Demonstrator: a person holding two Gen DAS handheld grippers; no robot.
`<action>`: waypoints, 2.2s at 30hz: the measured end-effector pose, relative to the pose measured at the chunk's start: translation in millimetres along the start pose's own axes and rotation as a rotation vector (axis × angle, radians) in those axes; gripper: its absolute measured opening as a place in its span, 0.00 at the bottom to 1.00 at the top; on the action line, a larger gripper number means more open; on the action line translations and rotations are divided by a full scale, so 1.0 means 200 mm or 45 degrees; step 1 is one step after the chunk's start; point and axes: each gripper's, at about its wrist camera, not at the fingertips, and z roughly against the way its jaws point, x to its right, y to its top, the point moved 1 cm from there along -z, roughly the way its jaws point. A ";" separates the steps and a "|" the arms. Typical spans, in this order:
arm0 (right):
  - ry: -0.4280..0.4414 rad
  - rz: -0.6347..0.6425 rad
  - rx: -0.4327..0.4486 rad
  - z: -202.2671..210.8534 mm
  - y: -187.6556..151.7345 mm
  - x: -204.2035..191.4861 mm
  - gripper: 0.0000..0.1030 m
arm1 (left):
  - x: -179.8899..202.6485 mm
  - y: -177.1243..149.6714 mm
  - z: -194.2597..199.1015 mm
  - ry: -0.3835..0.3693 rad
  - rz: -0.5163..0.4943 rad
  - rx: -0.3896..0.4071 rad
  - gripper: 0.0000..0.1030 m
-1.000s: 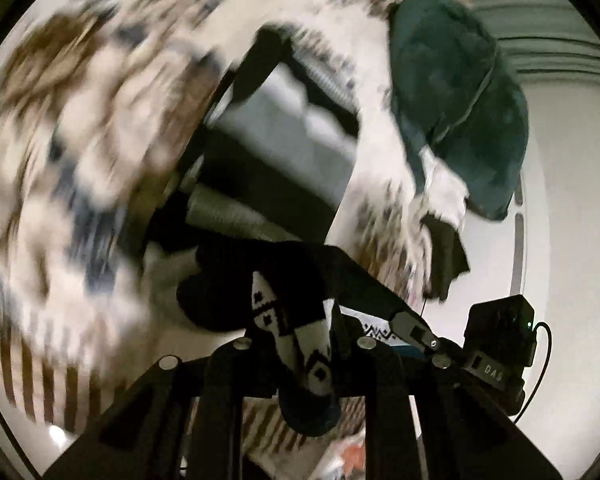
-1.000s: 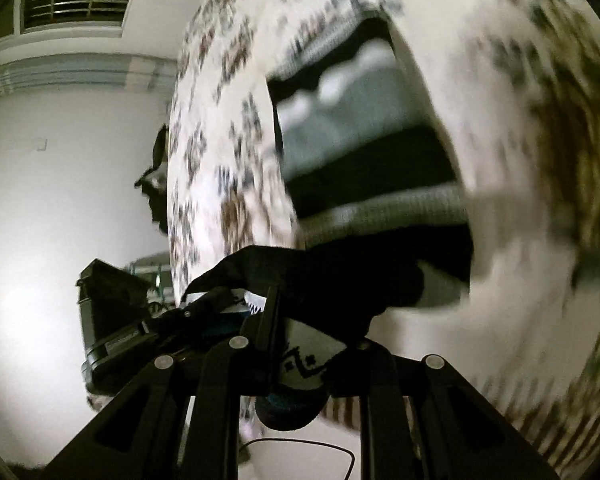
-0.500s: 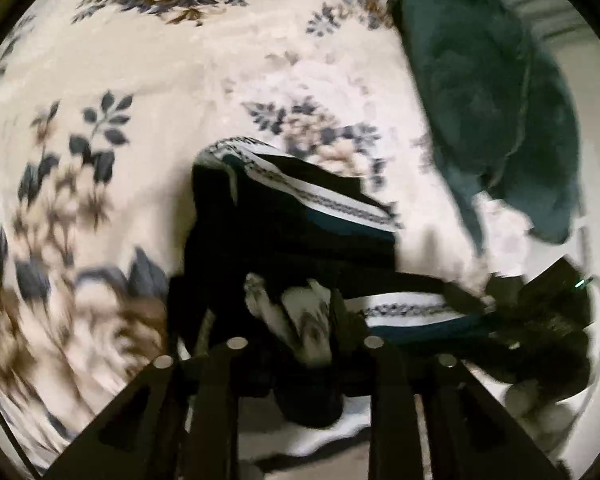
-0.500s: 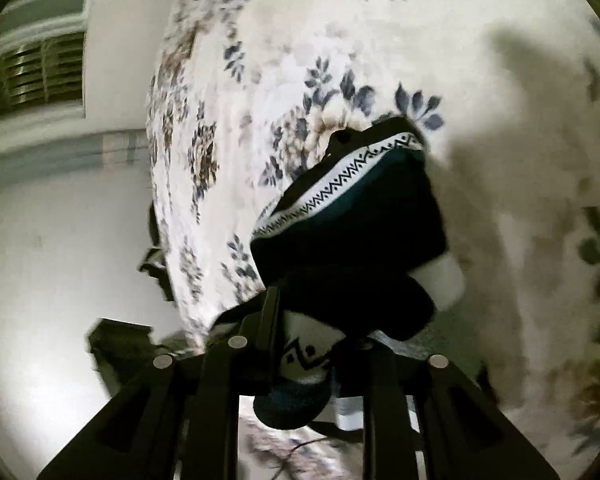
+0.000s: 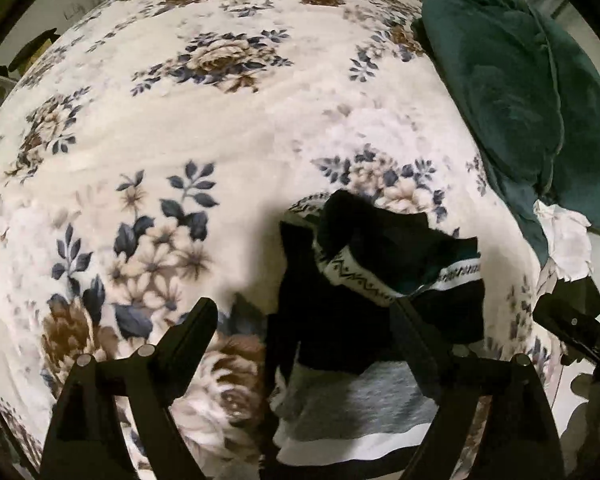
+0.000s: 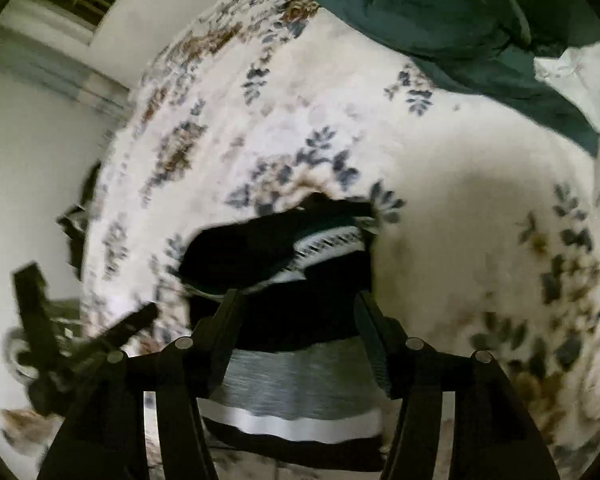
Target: Fold small clothes
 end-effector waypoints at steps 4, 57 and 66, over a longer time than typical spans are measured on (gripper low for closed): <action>-0.071 0.022 -0.069 -0.12 0.02 0.04 0.58 | 0.01 -0.01 -0.10 0.063 -0.088 -0.056 0.85; 0.149 -0.217 -0.305 -0.23 -0.22 0.43 0.42 | -0.24 -0.08 -0.21 -0.392 0.330 -0.241 0.63; 0.213 -0.332 -0.399 -0.34 -0.67 0.40 0.19 | -0.14 -0.47 -0.30 -0.280 0.271 -0.309 0.38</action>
